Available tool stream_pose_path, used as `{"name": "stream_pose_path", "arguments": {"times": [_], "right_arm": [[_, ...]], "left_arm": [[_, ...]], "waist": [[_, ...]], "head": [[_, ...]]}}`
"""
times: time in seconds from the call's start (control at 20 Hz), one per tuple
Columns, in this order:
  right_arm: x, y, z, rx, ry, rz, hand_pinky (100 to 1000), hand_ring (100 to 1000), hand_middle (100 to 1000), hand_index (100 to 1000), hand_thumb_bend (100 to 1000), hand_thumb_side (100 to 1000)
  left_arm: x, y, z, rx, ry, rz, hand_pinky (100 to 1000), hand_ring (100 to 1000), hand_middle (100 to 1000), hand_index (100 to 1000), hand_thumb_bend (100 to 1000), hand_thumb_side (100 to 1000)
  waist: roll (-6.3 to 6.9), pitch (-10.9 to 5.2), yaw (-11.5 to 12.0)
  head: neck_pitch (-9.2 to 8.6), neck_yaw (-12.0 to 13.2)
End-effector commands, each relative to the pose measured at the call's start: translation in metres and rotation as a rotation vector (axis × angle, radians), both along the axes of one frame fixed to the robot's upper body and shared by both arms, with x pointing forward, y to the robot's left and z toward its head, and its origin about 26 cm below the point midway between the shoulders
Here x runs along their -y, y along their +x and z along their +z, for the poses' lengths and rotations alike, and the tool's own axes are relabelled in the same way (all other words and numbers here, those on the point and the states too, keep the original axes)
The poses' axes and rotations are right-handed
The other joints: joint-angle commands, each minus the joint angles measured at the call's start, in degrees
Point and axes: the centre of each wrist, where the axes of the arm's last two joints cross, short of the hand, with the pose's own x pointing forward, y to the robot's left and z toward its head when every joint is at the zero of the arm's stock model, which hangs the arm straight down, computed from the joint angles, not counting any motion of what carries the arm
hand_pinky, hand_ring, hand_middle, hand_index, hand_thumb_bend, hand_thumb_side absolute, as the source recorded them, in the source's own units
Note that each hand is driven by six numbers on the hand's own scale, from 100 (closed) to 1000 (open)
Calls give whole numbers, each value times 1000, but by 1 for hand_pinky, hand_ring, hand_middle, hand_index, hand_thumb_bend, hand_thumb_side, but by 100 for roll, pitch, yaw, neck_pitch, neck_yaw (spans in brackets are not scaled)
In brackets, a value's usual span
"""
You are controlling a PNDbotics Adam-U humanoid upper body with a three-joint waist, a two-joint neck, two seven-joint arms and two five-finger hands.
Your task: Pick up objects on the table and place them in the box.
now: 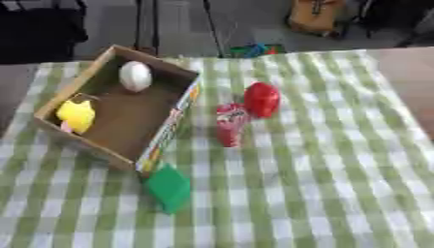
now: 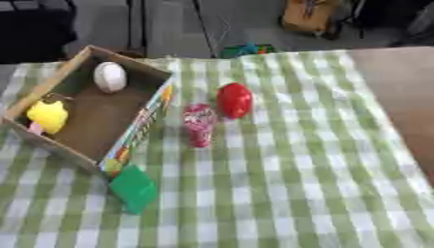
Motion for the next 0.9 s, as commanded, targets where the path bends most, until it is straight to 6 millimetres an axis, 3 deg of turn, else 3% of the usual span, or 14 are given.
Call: {"name": "stream_pose_path", "arguments": {"times": [0.05,0.5,0.7,0.9], "right_arm": [[0,-4,9,31,-16,-5,627,810,886,912,100,828],[-4,-4,16,32,-41,1,652,833,893,922,100,821],[-15,-5,46,3,-146,-26,683,848,900,947,100,823],[-43,-11,94,-159,-382,-120,687,840,872,954,100,817]], "left_arm": [[-4,-3,7,28,16,12,830,854,869,857,189,1000],[-4,-4,7,25,19,14,830,854,868,857,189,1000],[-4,-4,6,18,26,11,830,854,868,857,189,1000],[-2,-4,4,6,36,2,830,854,867,856,187,1000]], "waist": [[-10,-96,-6],[-32,-110,3],[-76,-163,18],[-141,-234,68]], "head": [[-65,-9],[-39,-40],[29,-105],[109,-224]]}}
